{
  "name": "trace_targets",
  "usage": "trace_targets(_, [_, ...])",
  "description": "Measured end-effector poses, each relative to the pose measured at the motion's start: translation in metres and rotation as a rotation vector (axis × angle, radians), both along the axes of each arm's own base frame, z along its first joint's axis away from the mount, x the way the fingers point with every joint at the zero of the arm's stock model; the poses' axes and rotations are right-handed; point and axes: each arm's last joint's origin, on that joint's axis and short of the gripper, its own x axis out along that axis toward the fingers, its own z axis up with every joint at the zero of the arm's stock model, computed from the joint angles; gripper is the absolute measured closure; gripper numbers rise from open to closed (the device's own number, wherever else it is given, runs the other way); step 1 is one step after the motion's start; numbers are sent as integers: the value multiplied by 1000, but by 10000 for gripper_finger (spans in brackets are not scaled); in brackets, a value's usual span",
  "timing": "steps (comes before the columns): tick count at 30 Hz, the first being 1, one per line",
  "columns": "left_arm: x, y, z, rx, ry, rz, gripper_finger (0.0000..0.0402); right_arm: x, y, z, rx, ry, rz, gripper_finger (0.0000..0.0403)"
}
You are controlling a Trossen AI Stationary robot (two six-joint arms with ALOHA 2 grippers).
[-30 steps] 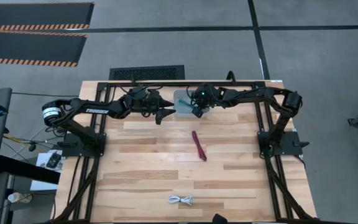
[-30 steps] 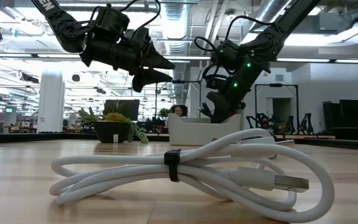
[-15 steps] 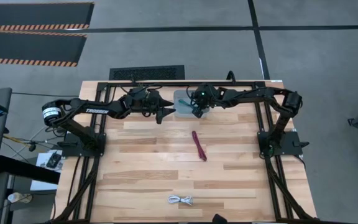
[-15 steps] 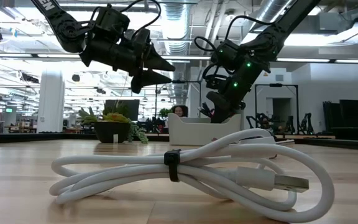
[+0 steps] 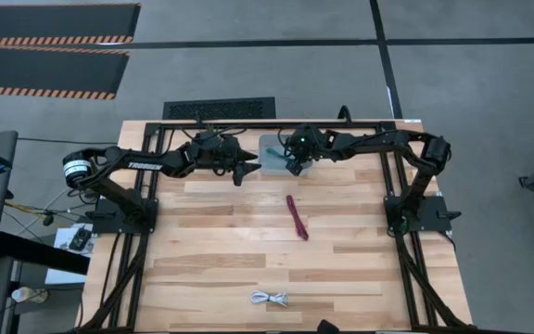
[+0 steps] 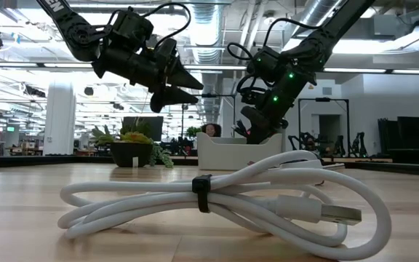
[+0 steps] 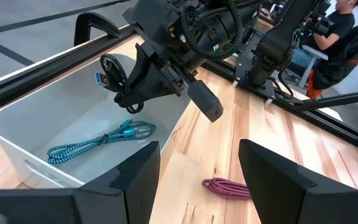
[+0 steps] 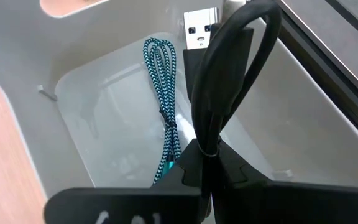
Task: Pick and place USB-C Cables
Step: Put the black charger cable into the white bin
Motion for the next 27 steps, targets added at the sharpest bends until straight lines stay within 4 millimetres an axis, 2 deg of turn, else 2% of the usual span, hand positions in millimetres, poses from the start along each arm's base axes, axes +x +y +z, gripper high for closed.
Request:
trace_targets(19, [0, 0, 1, 27, -3, 8, 194, -1, 1, -1, 29, 3, -26, 368])
trace_targets(27, [0, 0, 1, 27, -3, 8, 194, -6, 3, -9, 22, -2, -31, 367])
